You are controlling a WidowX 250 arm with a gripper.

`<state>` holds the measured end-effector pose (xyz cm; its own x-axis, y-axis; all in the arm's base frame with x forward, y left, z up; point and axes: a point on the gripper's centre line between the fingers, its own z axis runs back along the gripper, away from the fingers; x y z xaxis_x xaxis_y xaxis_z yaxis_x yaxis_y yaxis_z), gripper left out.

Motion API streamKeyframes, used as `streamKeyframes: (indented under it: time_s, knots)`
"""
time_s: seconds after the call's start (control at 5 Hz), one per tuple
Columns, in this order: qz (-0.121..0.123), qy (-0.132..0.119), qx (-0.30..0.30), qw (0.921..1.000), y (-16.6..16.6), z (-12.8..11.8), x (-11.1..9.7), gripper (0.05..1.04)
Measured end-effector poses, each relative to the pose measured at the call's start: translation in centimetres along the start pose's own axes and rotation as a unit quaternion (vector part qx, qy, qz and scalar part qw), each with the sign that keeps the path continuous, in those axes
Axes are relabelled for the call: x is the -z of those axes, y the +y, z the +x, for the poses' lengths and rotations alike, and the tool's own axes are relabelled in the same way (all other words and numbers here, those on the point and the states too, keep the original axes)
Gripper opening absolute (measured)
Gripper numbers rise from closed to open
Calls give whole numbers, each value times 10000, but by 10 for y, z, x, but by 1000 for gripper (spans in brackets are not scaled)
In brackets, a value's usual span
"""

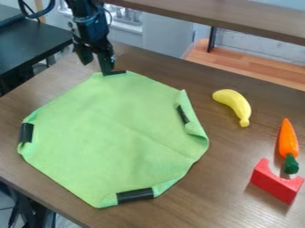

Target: Fold the cloth from top left to bottom right

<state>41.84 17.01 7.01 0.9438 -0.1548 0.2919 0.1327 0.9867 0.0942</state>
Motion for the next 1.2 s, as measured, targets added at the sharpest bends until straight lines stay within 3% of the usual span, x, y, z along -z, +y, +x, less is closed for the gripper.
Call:
streamKeyframes:
  time_s: [0.2,0.4,0.8,1.2]
  knots:
    - [-195,-136,331,9992,3,5,7,999]
    - [-91,-272,432,9987,10,14,16,999]
    - [-153,-360,443,9983,19,33,30,999]
    - [-147,-248,508,9983,11,39,42,999]
